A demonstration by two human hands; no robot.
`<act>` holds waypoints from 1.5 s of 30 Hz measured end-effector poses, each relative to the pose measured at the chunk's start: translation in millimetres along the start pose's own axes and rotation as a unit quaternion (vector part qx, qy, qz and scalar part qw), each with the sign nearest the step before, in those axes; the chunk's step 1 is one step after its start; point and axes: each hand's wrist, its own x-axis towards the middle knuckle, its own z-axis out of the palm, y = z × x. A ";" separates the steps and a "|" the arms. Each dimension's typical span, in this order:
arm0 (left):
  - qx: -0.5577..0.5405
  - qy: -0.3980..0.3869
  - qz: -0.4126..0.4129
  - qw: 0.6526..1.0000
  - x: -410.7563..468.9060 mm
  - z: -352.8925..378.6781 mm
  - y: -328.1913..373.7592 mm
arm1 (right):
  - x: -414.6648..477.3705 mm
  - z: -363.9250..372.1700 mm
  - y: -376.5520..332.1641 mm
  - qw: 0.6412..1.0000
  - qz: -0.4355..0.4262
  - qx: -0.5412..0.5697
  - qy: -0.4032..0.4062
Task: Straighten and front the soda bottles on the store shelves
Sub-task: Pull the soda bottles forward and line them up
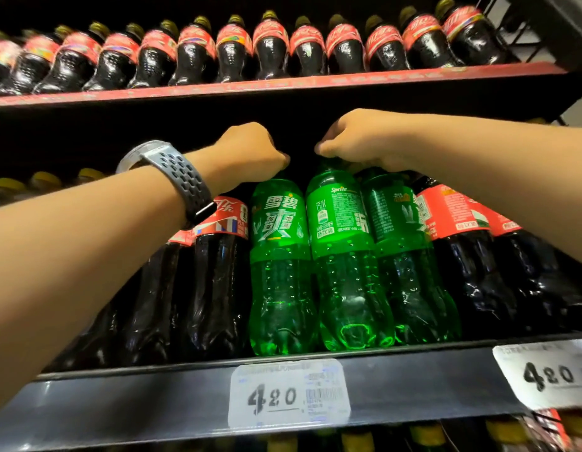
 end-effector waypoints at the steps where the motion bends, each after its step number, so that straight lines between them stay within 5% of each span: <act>1: 0.004 0.000 0.000 1.000 -0.4 0.0 -0.1 | -0.3 0.3 -1.4 0.999 -0.001 -0.032 0.015; 4: 0.015 0.002 0.003 1.000 -1.8 1.8 -0.6 | -1.5 3.6 -4.9 0.996 -0.002 -0.082 0.031; 11: 0.146 0.067 0.057 0.985 -5.5 5.5 3.9 | -3.0 -5.3 0.1 0.996 0.030 0.067 -0.048; 15: 0.047 0.043 0.142 0.988 -6.4 2.7 22.2 | -4.1 -10.2 6.7 1.000 -0.002 0.017 -0.024; 21: -0.004 -0.068 0.112 0.991 3.4 2.2 41.5 | -13.9 -19.6 9.3 0.996 -0.017 -0.086 -0.028; 27: -0.114 -0.020 0.052 0.992 11.8 9.9 43.9 | -16.7 -27.0 12.8 0.996 -0.025 -0.073 -0.039; 31: -0.058 -0.005 0.037 0.998 15.5 9.1 53.2 | -20.7 -34.2 20.6 0.995 -0.037 -0.082 -0.037; 37: -0.028 -0.008 0.053 0.998 17.2 14.2 62.1 | -17.5 -62.3 43.4 0.988 -0.029 -0.108 0.103; 45: -0.043 0.017 0.030 0.998 21.1 17.0 70.1 | -17.8 -73.6 65.5 0.983 -0.048 -0.153 0.090</act>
